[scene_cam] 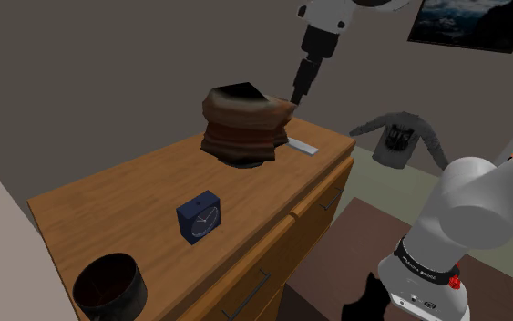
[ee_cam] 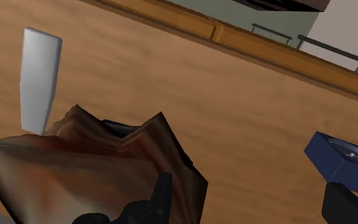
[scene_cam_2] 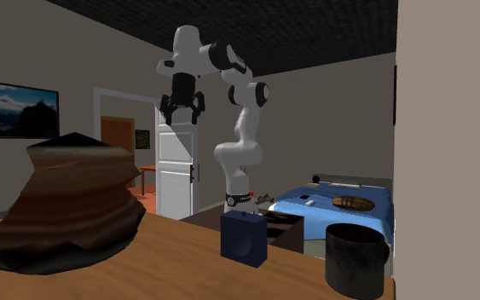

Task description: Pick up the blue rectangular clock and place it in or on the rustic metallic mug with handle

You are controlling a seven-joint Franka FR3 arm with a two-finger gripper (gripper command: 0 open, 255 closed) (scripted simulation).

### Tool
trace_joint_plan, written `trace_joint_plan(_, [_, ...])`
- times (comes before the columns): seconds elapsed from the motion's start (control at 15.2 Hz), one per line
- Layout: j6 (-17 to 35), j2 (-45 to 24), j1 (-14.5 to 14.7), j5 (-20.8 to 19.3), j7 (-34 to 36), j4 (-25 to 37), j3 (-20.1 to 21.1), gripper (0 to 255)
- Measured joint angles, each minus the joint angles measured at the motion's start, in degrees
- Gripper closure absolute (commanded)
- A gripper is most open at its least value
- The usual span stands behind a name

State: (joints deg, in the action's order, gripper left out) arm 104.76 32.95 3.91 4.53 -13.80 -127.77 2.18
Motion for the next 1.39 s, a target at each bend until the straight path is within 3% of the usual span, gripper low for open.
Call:
trace_joint_plan(0.79, [10.06,-19.59,7.61,-0.52,-14.08,5.85,4.65,0])
trace_joint_plan(1.39, [15.51,-32.49,12.39,-3.21,-22.99,10.22,9.25,0])
